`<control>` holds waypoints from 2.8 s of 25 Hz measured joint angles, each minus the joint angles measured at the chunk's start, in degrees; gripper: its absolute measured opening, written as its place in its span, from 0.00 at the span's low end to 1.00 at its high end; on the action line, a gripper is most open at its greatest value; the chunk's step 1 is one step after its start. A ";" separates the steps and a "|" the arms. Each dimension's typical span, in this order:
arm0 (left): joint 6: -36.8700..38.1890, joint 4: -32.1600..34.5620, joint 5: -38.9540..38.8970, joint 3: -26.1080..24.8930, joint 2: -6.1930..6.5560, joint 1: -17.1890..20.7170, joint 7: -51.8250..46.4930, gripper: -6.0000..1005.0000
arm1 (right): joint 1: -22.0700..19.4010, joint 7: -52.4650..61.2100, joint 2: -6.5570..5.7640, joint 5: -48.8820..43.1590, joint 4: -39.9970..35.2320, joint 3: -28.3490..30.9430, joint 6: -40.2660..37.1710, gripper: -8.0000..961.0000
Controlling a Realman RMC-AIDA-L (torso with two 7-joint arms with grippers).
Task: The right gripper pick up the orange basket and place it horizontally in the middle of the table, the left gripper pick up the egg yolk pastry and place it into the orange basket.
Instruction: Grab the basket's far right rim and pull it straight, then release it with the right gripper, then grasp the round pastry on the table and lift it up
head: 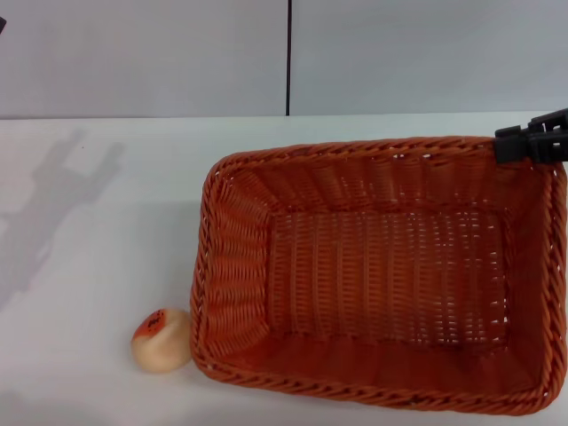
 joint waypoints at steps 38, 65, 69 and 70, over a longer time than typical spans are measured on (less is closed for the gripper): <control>0.70 0.14 0.00 0.38 0.00 -0.39 0.44 0.79 | 1.52 -10.28 1.20 -1.53 9.32 5.13 13.52 0.55; -7.57 -13.45 26.57 17.36 9.28 4.36 -3.96 0.79 | -21.48 -41.75 7.78 47.20 32.47 27.03 13.03 0.55; -7.02 -13.41 29.68 17.36 9.10 4.69 -3.91 0.79 | -21.48 -42.09 7.54 47.23 33.30 27.97 13.08 0.55; -6.78 -13.30 31.04 17.36 9.01 4.77 -3.80 0.79 | -21.27 -42.27 7.65 47.25 33.35 28.36 13.10 0.55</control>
